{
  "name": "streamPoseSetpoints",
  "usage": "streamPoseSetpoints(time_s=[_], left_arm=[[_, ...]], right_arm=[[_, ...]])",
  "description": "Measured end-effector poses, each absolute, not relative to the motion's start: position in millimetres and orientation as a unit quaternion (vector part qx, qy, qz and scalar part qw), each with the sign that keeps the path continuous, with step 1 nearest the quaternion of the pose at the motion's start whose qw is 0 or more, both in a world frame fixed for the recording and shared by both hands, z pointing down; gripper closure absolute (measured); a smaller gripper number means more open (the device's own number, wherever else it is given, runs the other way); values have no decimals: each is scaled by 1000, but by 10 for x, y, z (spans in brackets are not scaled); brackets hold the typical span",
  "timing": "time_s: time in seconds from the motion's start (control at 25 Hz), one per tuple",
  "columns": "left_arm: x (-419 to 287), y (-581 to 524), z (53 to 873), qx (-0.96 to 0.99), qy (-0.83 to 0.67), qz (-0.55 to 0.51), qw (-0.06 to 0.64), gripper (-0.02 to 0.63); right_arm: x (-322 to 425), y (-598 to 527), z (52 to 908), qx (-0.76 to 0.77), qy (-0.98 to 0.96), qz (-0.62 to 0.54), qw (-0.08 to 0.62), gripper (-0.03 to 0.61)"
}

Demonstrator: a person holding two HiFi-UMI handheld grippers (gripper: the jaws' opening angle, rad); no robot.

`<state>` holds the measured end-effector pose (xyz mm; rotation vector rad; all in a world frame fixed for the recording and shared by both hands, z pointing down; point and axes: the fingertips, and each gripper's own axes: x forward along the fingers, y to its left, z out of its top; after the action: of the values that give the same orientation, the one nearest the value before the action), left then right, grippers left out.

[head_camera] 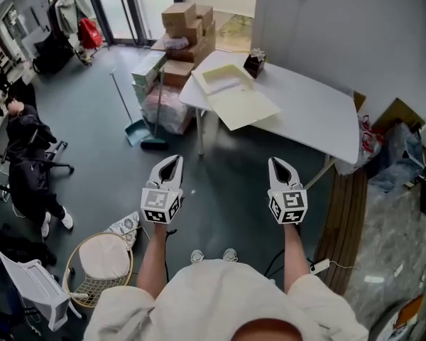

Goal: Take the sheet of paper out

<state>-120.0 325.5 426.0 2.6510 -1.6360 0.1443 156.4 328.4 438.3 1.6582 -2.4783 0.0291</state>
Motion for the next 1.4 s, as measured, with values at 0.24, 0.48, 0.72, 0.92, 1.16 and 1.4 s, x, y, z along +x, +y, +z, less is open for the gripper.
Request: streamPoseSetpoints(time_s=[0.24,0.48,0.72,0.92,1.16,1.4], left_arm=[[-875,3205,4267,852,-522,46,5,611],[-764,3118,4366,849,-525,51,11,612],[-811,2794,4449,848,-527,48,16,612],[-774,2284,4508,857,-513,39,20,612],[-881,1494,4520,867,-497,26,28,611],[-1056,808,4479,877,-480,17,33,611]], right_arm=[[1838,3227,4410,550,-832,3,80,578],[1940,3069,4476,547,-834,7,81,578],[1894,2778,4538,544,-834,5,91,578],[1896,2347,4563,554,-826,1,101,578],[1792,1669,4474,569,-814,-10,114,578],[1606,1105,4369,583,-803,-16,124,578]])
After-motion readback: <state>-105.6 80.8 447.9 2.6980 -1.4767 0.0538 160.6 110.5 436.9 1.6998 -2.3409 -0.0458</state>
